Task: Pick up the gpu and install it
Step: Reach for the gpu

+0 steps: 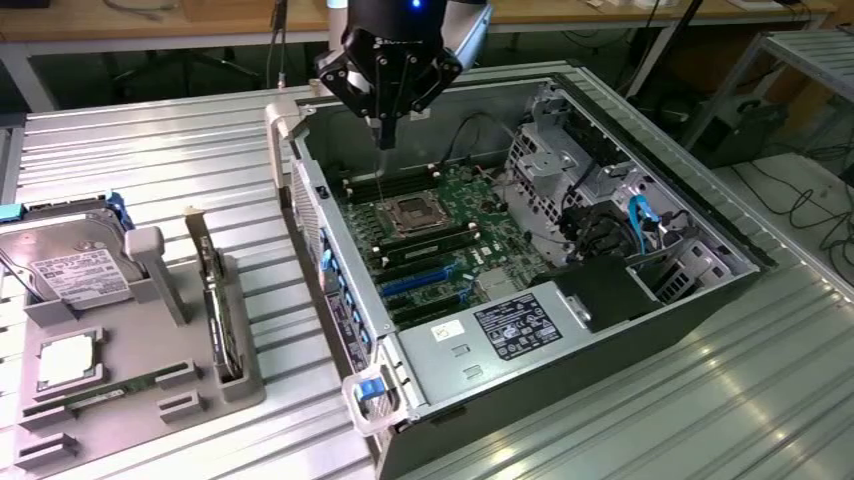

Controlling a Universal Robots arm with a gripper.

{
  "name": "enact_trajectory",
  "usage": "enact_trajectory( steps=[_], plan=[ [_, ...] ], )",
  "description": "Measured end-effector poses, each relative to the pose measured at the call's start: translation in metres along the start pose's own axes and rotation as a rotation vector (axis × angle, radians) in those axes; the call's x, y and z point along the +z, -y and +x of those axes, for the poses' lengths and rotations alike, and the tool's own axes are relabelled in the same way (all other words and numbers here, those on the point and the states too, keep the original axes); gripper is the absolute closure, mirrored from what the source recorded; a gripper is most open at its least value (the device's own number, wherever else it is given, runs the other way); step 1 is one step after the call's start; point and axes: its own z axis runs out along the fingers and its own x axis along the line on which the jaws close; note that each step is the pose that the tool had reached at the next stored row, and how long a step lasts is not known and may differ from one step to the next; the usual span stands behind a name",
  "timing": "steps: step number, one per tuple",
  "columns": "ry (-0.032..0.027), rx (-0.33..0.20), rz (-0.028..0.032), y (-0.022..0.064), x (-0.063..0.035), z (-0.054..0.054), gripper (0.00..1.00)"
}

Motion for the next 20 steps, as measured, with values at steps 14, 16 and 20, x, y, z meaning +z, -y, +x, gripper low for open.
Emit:
enact_trajectory(
  steps=[14, 16, 20],
  plan=[
    [0.0001, 0.0, -0.0001, 0.0006, -0.0002, 0.008, 0.89],
    [0.0, 0.0, 0.0, 0.0007, -0.0002, 0.009, 0.89],
    [0.0, 0.0, -0.0001, 0.0021, -0.0006, 0.024, 0.89]
  ],
)
